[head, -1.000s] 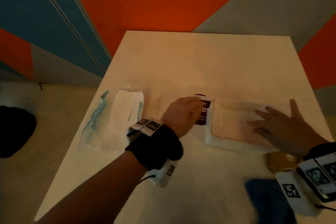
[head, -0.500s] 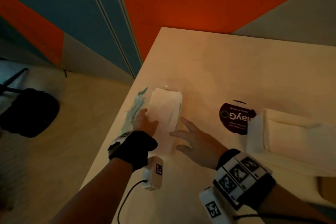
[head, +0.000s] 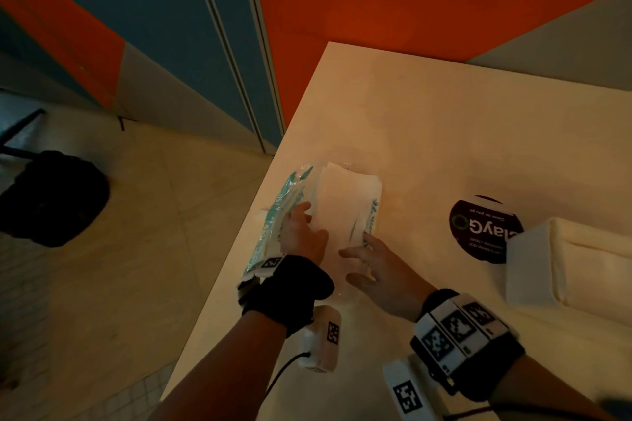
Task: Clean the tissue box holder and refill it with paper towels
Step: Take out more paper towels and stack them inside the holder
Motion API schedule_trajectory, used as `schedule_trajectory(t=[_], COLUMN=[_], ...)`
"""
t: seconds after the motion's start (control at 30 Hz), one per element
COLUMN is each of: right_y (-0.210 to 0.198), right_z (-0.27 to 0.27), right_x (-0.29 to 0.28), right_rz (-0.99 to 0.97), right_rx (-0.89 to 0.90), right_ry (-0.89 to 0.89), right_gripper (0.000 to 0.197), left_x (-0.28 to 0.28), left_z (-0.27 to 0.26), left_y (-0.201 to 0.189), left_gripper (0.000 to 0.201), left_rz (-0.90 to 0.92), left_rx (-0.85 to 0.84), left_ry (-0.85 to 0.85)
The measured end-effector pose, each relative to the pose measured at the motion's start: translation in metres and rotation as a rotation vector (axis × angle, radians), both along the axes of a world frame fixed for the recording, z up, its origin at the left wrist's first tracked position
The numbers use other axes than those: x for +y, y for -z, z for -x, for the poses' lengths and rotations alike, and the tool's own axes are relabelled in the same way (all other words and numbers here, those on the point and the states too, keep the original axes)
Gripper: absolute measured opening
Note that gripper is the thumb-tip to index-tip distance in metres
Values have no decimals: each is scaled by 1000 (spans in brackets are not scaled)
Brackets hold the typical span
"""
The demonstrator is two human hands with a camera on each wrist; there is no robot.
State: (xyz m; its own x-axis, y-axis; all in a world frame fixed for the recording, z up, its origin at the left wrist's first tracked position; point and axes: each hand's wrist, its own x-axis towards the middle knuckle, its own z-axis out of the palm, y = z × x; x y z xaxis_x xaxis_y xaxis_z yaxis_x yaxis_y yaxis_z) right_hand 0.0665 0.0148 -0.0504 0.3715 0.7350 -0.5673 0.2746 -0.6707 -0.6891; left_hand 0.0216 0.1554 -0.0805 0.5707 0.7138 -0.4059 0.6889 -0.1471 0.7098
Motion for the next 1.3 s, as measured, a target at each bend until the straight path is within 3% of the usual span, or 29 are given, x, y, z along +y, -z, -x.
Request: schedule_trajectory(t=[0.1,0.2,0.3,0.4,0.57,0.67,0.9,1.0,1.1,1.2,1.3], right_y=[-1,-3,-5,-5,-5,-6,-7,-5,-4,-7,-9], right_z=[1,3,4,5,6,5,6,6,7,7,5], right_x=[5,8,9,8,7,7,6,5,3,2,1], right_rz=[15,30,29,13,22,27,26,16,18,38,91], right_rx=[-29,-34,-33,-48,-43,-39,-37,-27,-54,-107,-234], right_ry=[5,11,22,37,44,44,42,42,52,92,83], right_gripper=[40,40,40,40,40,39,39,38,39,41,42], left_x=[-2,-6,-10,-13,-12,-12,-19,-16,-10,1,12], left_z=[1,2,3,3,3,5,7,4,0,-1,3], left_y=[-2,-2,-4,-4,-3,-3,-2,-4,-7,-11,-14], left_gripper=[49,55,43,40,38,52,51,46,58,36,36], left_rz=[-18,-58,-97,-149,-63,-74,-155,-54,107,324,505], left_rx=[17,69,109,72,7,-37,-130,-174,-173,-167,-214], left_ry=[64,136,158,190,191,171,149,117,66,10,-76])
